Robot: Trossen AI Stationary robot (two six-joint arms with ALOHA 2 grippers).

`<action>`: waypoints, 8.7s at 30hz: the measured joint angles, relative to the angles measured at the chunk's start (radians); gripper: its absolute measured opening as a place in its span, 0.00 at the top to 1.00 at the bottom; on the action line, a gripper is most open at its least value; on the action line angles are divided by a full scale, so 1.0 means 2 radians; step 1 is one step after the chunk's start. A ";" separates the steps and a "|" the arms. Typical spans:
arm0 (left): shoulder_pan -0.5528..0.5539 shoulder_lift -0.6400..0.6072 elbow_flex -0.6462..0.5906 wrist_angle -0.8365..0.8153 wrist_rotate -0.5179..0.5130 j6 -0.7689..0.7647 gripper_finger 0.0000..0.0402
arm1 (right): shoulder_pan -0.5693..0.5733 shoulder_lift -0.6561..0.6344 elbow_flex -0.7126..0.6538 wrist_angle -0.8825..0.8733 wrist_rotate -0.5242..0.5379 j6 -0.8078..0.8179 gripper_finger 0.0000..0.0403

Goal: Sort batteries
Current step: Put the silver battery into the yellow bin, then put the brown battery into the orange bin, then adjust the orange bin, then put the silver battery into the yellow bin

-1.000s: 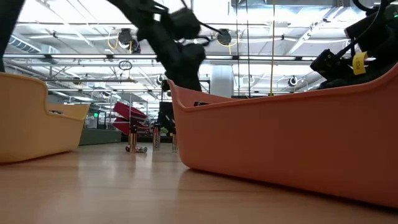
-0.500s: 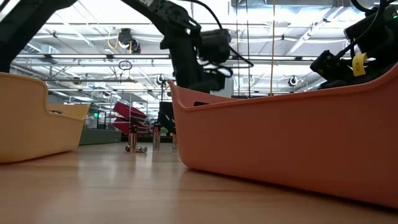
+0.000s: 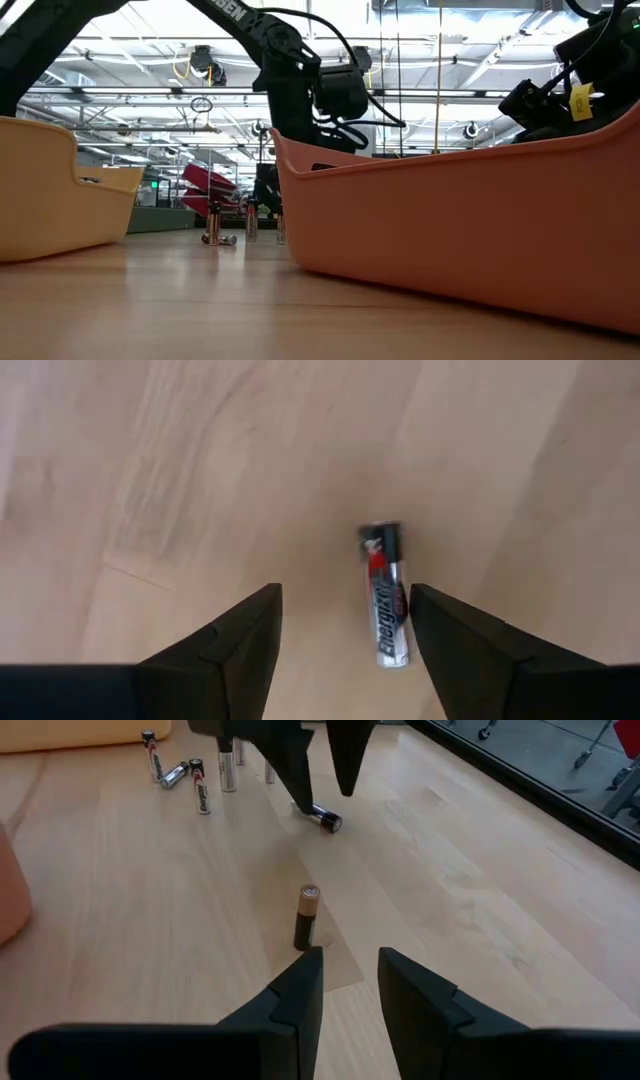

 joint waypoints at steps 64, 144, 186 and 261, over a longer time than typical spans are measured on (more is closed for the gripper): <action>-0.320 -0.474 -0.348 -0.153 -0.022 -0.244 0.49 | 0.154 0.089 0.216 -0.256 0.150 0.276 0.85; -0.180 -0.379 -0.620 0.888 -0.102 0.123 0.51 | -0.077 0.184 0.070 0.162 -0.078 -0.007 0.52; -0.145 -0.334 -0.604 0.843 -0.068 0.109 0.63 | 0.063 0.003 0.136 -0.079 -0.107 -0.058 0.96; -0.135 -0.469 -0.475 0.421 0.001 0.042 0.63 | 0.120 0.161 0.572 -0.833 0.013 0.292 0.66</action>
